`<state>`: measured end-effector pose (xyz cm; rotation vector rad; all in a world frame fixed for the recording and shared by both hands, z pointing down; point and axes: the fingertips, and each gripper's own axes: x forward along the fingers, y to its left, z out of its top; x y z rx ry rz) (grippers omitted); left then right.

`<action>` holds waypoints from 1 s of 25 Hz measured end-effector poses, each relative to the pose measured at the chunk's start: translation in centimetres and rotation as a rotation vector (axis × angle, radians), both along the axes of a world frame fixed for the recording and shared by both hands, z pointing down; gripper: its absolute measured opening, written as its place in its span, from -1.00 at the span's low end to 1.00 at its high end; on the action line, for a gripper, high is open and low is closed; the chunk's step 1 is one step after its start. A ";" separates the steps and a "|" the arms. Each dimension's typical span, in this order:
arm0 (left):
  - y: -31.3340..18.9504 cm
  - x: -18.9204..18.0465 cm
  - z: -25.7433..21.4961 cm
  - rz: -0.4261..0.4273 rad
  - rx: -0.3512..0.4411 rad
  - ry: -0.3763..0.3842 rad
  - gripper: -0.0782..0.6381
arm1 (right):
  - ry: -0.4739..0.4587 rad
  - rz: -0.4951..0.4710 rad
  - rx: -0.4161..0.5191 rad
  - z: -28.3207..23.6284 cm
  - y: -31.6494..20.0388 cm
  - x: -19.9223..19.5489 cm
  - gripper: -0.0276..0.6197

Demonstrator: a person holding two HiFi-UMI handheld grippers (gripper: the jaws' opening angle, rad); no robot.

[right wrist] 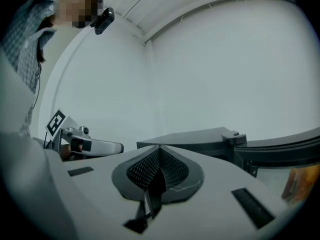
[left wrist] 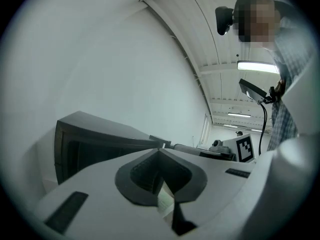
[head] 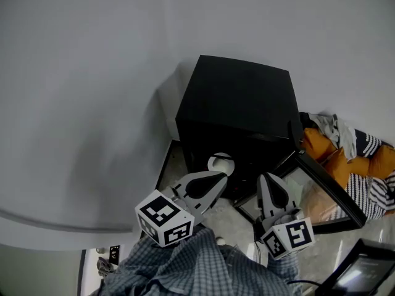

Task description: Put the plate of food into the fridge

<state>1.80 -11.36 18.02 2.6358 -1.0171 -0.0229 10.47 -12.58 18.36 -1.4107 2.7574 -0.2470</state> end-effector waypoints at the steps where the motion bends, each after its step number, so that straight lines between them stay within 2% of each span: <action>1: -0.1 -0.1 -0.1 -0.010 0.009 -0.010 -0.76 | -0.002 0.002 0.006 -0.2 0.0 0.1 -0.89; 8: 0.0 -0.8 0.2 -0.046 -0.012 0.005 -0.76 | -0.042 -0.009 -0.007 -0.1 0.6 0.5 -0.89; 11: 0.6 -0.8 1.2 -0.043 -0.047 0.004 -0.76 | -0.002 -0.013 -0.008 0.3 0.9 0.3 -0.89; 17: 1.3 -0.5 2.1 -0.031 -0.104 0.062 -0.76 | 0.088 -0.059 0.025 0.4 2.1 -1.0 -0.89; 25: 1.2 -0.5 2.4 -0.035 -0.117 0.072 -0.76 | 0.077 -0.084 0.048 -0.3 2.6 -2.4 -0.89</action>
